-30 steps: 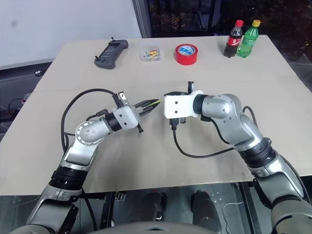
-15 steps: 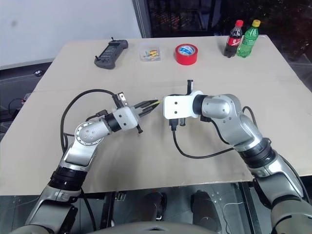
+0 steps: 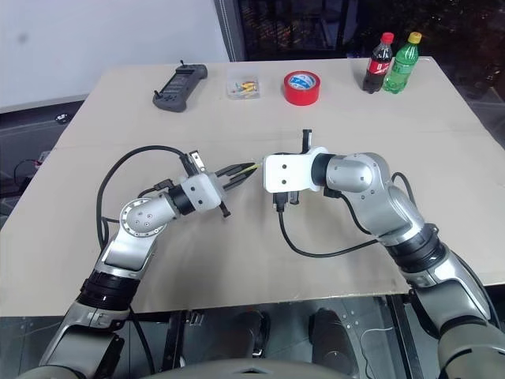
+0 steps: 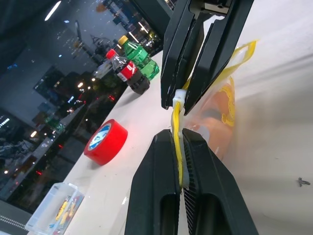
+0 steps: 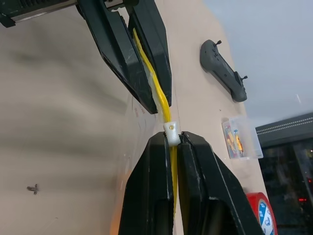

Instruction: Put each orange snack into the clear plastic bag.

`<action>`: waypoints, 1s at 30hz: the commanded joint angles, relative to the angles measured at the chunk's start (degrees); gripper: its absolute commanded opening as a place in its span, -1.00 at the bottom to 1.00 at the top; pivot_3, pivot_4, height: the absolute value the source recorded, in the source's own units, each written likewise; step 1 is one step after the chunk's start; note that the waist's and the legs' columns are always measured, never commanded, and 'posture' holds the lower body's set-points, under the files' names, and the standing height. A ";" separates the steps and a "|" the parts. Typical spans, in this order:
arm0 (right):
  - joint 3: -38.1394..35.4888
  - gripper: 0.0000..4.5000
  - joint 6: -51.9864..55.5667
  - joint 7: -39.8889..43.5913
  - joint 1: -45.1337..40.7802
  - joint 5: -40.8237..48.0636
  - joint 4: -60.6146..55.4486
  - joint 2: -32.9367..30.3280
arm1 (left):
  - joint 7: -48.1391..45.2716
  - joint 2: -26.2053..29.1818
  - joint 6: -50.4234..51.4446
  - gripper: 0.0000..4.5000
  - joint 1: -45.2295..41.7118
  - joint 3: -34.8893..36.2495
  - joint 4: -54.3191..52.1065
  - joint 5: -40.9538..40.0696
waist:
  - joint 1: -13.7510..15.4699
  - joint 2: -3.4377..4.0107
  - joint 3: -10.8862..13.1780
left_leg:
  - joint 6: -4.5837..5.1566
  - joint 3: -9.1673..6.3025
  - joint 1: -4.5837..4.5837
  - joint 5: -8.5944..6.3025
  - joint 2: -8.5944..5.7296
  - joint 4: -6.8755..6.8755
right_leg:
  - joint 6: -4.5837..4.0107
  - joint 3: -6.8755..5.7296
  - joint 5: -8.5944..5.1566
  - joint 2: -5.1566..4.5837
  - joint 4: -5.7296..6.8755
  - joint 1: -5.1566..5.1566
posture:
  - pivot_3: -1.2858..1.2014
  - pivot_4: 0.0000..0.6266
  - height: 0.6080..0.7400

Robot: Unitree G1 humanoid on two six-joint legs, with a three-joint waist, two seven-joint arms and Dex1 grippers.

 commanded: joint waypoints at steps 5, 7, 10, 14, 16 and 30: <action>-1.62 -0.88 -0.27 1.36 -0.52 1.73 -3.35 0.23 | 0.51 0.28 0.56 -1.00 0.09 0.75 -2.59 -0.61 | 0.00 0.00 0.00 | 0.00 0.00 0.00 0.00 0.00 0.00 | 0.00 0.00 0.00 0.00 0.00 0.00 | 0.03 -0.52 1.00; -1.70 -0.88 -0.75 0.48 -0.52 0.95 -3.15 0.47 | 0.52 0.28 0.58 -1.00 0.08 0.74 -2.61 -0.58 | 0.01 0.00 0.00 | 0.00 0.00 0.00 0.00 0.00 0.00 | 0.00 0.00 0.00 0.00 0.00 0.00 | 0.03 -0.52 1.00; -1.80 -0.88 -0.54 0.47 -0.47 1.06 -2.99 0.59 | 0.56 0.27 0.58 -1.00 0.06 0.71 -2.63 -0.50 | 0.01 0.00 0.00 | 0.00 0.00 0.00 0.00 0.00 0.00 | 0.00 0.00 0.00 0.00 0.00 0.00 | 0.03 -0.52 1.00; -2.01 -0.88 0.60 1.05 -0.42 2.05 -3.46 0.94 | 0.63 0.30 0.58 -1.00 0.11 0.67 -2.74 -0.41 | 0.00 0.00 0.00 | 0.00 0.00 0.00 0.00 0.00 0.00 | 0.00 0.00 0.00 0.00 0.00 0.00 | 0.03 -0.52 1.00; -1.90 -0.88 1.26 2.20 -0.28 2.90 -3.80 0.77 | 0.62 0.31 0.55 -1.00 0.14 0.64 -2.76 -0.42 | 0.01 0.00 0.00 | 0.00 0.00 0.00 0.00 0.00 0.00 | 0.00 0.00 0.00 0.00 0.00 0.00 | 0.03 -0.52 1.00; -4.79 -0.94 0.41 -0.53 4.13 -0.70 -2.02 -4.84 | 1.90 0.83 1.42 -1.00 -0.05 2.73 -2.56 -1.02 | 0.15 0.00 0.00 | 0.00 -0.01 -0.01 0.00 0.00 0.00 | 0.00 0.00 0.00 -0.01 -0.01 0.00 | 0.03 -0.52 1.00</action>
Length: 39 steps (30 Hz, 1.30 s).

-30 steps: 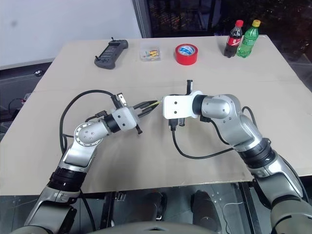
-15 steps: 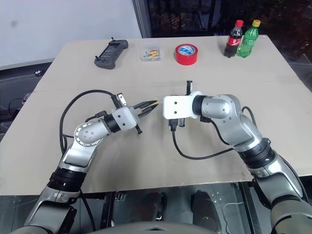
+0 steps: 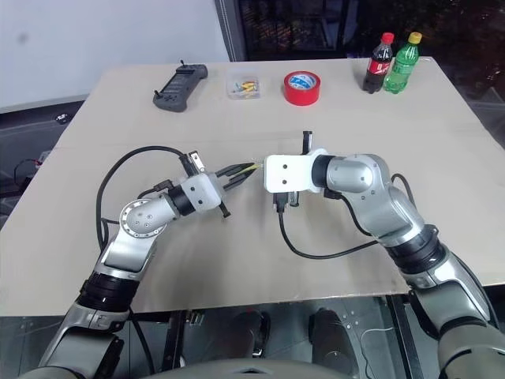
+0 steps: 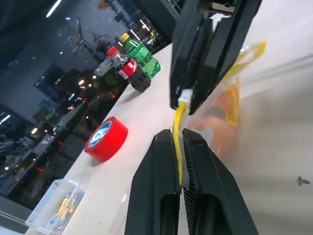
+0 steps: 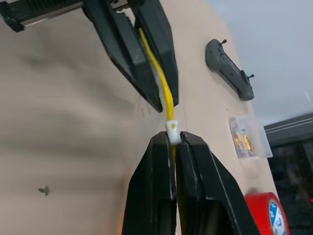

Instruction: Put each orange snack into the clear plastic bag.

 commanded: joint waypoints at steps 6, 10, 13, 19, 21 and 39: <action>-7.69 -0.94 1.77 -0.88 6.03 -0.93 -2.97 -7.46 | 1.69 0.90 0.13 -1.00 -0.52 3.23 -1.02 -1.06 | -0.04 0.00 0.00 | 0.00 0.01 0.02 0.00 0.02 -0.02 | 0.00 0.01 0.00 0.00 0.01 0.01 | 0.03 -0.52 1.00; -8.59 -0.94 3.74 0.06 6.74 0.69 -4.20 -7.44 | 1.60 0.93 -0.46 -1.00 -0.64 3.08 -0.22 -1.11 | -0.14 0.00 0.00 | 0.00 0.06 0.03 0.00 0.03 -0.03 | 0.00 0.05 0.00 0.00 0.01 0.01 | 0.03 -0.52 1.00; -8.91 -0.71 5.10 0.44 5.33 3.72 -6.30 -5.03 | 1.47 0.84 -0.87 -1.00 -0.93 2.81 0.34 -1.10 | -0.05 0.00 0.00 | 0.00 0.05 0.03 0.00 0.03 -0.03 | 0.00 0.03 0.00 0.00 0.01 0.01 | 0.03 -0.52 1.00; -5.71 -0.03 6.78 0.11 2.63 4.77 -7.56 0.52 | 1.18 0.34 -1.72 -1.00 -1.21 1.84 0.83 -0.69 | 0.01 0.00 0.00 | 0.00 0.04 0.03 0.00 0.02 -0.02 | 0.00 0.03 0.00 0.00 0.00 0.02 | 0.03 -0.52 1.00; -4.37 -0.03 5.66 -0.03 1.51 4.00 -6.39 1.40 | 1.14 0.32 -1.86 -1.00 -1.20 1.73 0.79 -0.64 | 0.02 0.00 0.00 | 0.00 0.03 0.03 0.00 0.01 -0.02 | 0.00 0.02 0.00 -0.01 0.00 0.02 | 0.03 -0.52 1.00; -1.34 -0.98 -2.92 0.46 -4.59 2.04 3.78 5.36 | 1.53 0.85 -1.36 -1.00 0.23 1.92 -1.58 -0.33 | -0.12 0.00 0.00 | 0.00 0.02 0.03 0.00 0.01 -0.02 | 0.00 0.01 0.00 0.00 0.01 0.00 | 0.03 -0.52 1.00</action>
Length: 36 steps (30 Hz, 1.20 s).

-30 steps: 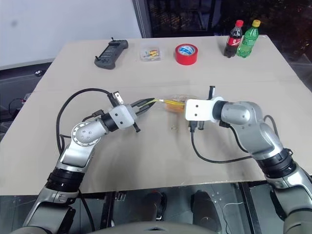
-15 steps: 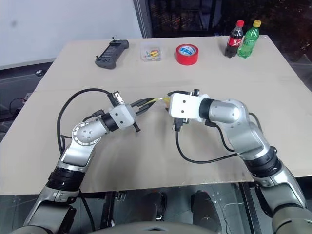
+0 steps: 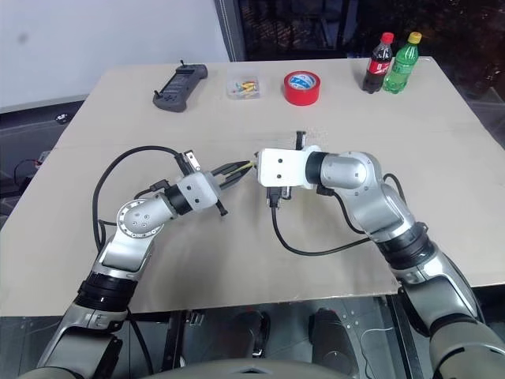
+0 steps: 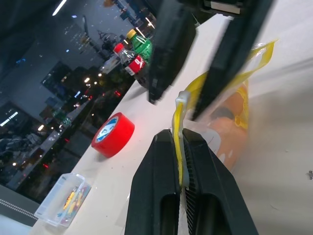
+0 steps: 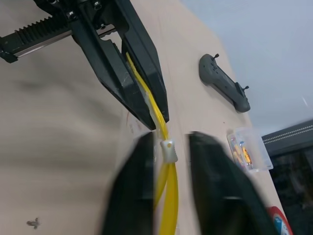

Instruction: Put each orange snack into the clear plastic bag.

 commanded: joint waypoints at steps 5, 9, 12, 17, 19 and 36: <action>-0.61 -0.98 -1.42 0.41 -1.56 -0.07 -1.32 0.24 | 0.40 0.39 -0.09 -1.00 -0.35 0.77 -2.63 -0.36 | 0.00 0.00 0.00 | 0.00 0.00 0.00 0.00 0.00 0.00 | 0.00 0.00 0.00 0.00 0.01 0.00 | 0.03 -0.52 1.00; -0.46 -0.98 -2.31 0.00 -1.43 -1.50 -0.45 -0.42 | 0.28 0.25 -0.13 -1.00 -0.72 0.64 -2.71 -0.51 | 0.00 0.00 0.00 | 0.00 0.00 0.00 0.00 0.00 0.00 | 0.00 0.00 0.00 0.00 0.00 0.00 | 0.03 -0.52 1.00; -0.71 -0.98 -2.08 1.12 -1.65 -1.22 -0.28 -0.56 | 0.21 0.27 -0.05 -1.00 -0.75 0.66 -2.89 -0.62 | 0.00 0.00 0.00 | 0.00 0.00 0.00 0.00 0.00 0.00 | 0.00 0.00 0.00 0.00 0.00 0.00 | 0.03 -0.52 1.00; -0.84 -0.11 -2.74 0.21 -1.95 -2.38 0.19 -0.31 | 0.20 0.27 0.52 -1.00 -0.81 0.66 -3.51 -0.63 | 0.01 0.00 0.00 | 0.00 0.00 0.00 0.00 0.00 0.00 | 0.00 0.00 0.00 0.00 0.00 0.00 | 0.03 -0.52 1.00; -0.82 -0.01 -2.52 0.27 -1.83 -2.52 0.24 -0.23 | 0.24 0.27 0.80 -1.00 -0.75 0.69 -3.83 -0.62 | 0.00 0.00 0.00 | 0.00 0.00 0.00 0.00 0.00 0.00 | 0.00 0.00 0.00 0.00 0.00 0.00 | 0.03 -0.52 1.00; -1.43 -0.98 -1.45 0.78 -1.92 -1.52 -1.03 0.14 | 0.40 0.22 2.33 -1.00 -0.79 0.74 -5.05 -0.46 | 0.00 0.00 0.00 | 0.00 0.00 0.00 0.00 0.00 0.00 | 0.00 0.00 0.00 0.00 0.00 0.00 | 0.03 -0.52 1.00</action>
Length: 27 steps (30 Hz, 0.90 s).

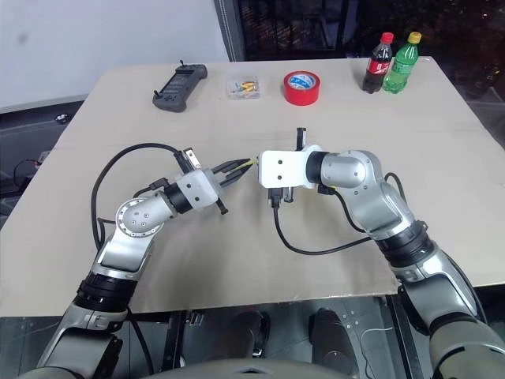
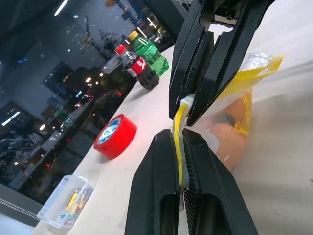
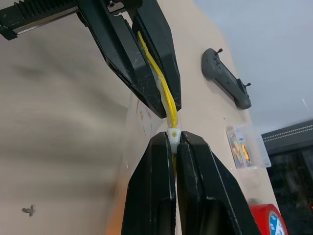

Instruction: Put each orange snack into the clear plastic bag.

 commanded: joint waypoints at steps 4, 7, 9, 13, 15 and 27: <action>-1.30 -0.98 0.66 -0.88 -0.75 -1.12 -1.01 -0.85 | 1.14 -0.36 0.01 -1.00 -1.20 1.60 -3.19 -1.48 | 0.01 0.00 0.00 | 0.00 0.00 0.00 0.00 0.00 0.00 | 0.00 0.00 0.00 0.00 0.00 0.00 | 0.03 -0.52 1.00; -1.78 -0.98 1.28 -2.25 0.89 -4.04 0.88 -3.45 | 2.16 -0.89 0.10 -1.00 -1.41 2.70 -3.49 -1.94 | 0.07 0.00 0.00 | 0.00 0.00 0.00 0.00 0.00 0.00 | 0.00 0.00 0.00 0.00 0.00 0.00 | 0.03 -0.52 1.00; -2.53 -0.98 2.17 -3.04 1.67 -4.57 1.21 -4.35 | 2.58 -1.07 0.08 -1.00 -1.34 3.10 -3.52 -1.55 | 0.09 0.00 0.00 | 0.00 0.00 0.00 0.00 0.00 0.00 | 0.00 -0.01 0.00 0.00 0.00 0.00 | 0.03 -0.52 1.00; -7.05 -0.98 5.65 -4.43 5.53 -5.03 0.70 -9.96 | 3.06 -0.83 0.10 -1.00 -1.57 4.66 -1.79 -2.12 | 0.20 0.00 0.00 | 0.00 0.00 0.00 0.00 0.00 0.00 | 0.00 0.00 0.00 -0.01 -0.01 0.00 | 0.03 -0.52 1.00; -8.56 -0.98 6.35 -4.53 7.23 -4.40 0.16 -12.71 | 3.30 -0.95 0.04 -1.00 -1.63 5.13 -1.01 -2.55 | 0.40 -0.01 0.00 | 0.00 -0.01 -0.02 0.00 -0.03 0.00 | 0.00 -0.02 0.00 -0.03 -0.02 0.01 | 0.03 -0.52 1.00; -13.40 -0.98 3.75 -14.87 1.60 -5.95 14.58 -18.73 | 5.42 -2.77 1.00 -1.00 -11.58 7.26 15.10 -7.19 | 0.00 -0.02 0.02 | 0.01 0.11 0.03 0.00 0.00 0.03 | 0.01 0.05 0.00 0.00 0.06 0.02 | 0.03 -0.52 1.00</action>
